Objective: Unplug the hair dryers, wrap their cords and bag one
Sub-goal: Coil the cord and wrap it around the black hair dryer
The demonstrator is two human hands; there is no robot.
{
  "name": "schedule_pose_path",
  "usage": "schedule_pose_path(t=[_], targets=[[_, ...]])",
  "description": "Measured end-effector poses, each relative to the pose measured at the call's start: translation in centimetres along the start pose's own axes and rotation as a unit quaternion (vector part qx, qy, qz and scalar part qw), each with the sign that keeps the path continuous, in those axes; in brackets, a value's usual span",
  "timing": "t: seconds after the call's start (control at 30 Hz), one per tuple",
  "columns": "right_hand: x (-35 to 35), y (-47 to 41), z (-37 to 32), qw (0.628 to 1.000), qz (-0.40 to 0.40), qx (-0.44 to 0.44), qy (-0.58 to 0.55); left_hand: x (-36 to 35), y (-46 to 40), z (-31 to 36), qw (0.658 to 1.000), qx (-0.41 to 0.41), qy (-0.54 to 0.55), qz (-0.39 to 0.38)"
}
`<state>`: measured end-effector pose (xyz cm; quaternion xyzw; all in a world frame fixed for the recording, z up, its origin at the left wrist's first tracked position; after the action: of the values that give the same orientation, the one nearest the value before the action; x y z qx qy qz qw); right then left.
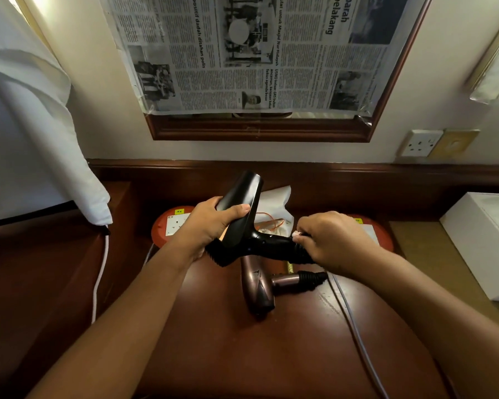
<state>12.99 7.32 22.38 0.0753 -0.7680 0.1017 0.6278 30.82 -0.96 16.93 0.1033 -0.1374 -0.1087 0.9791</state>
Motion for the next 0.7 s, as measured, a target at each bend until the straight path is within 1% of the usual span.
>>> schedule_pose_path(t=[0.13, 0.2, 0.23, 0.3, 0.4, 0.43, 0.5, 0.57, 0.7], targets=[[-1.3, 1.7, 0.7, 0.993, 0.059, -0.069, -0.079, 0.4, -0.1, -0.3, 0.999, -0.013, 0.005, 0.043], [-2.5, 2.7, 0.9, 0.979, 0.085, -0.111, -0.150, 0.4, 0.0, -0.5, 0.998, -0.023, -0.004, 0.059], [-3.2, 3.2, 1.2, 0.966, 0.096, -0.138, -0.199, 0.4, 0.1, -0.6, 0.998, -0.026, -0.007, 0.065], [-4.4, 4.0, 1.7, 0.920, 0.118, -0.195, -0.319, 0.4, 0.2, -0.9, 0.996, -0.026, -0.013, 0.079], [-6.7, 5.0, 1.8, 0.823, 0.120, -0.261, -0.490, 0.6, 0.5, -1.0, 0.994, -0.028, -0.017, 0.107], [-7.5, 5.2, 1.7, 0.792, 0.119, -0.274, -0.532, 0.7, 0.5, -1.1, 0.993, -0.026, -0.009, 0.114], [-8.4, 5.5, 1.7, 0.753, 0.122, -0.287, -0.579, 0.8, 0.5, -1.3, 0.992, -0.011, 0.013, 0.122], [-8.9, 5.5, 1.7, 0.740, 0.117, -0.290, -0.596, 0.9, 0.4, -1.3, 0.991, 0.002, 0.049, 0.124], [-9.7, 5.1, 2.1, 0.738, 0.100, -0.280, -0.606, 0.8, 0.6, -1.2, 0.984, 0.024, 0.137, 0.107]])
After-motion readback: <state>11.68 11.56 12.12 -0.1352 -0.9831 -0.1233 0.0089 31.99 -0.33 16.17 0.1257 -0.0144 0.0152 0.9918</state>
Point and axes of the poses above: each hand's wrist, its own y-axis away from the middle knuckle, its own x-axis out of the back of the hand, z = x × y, the point moved 9 cm from there along -y, towards the middle knuckle
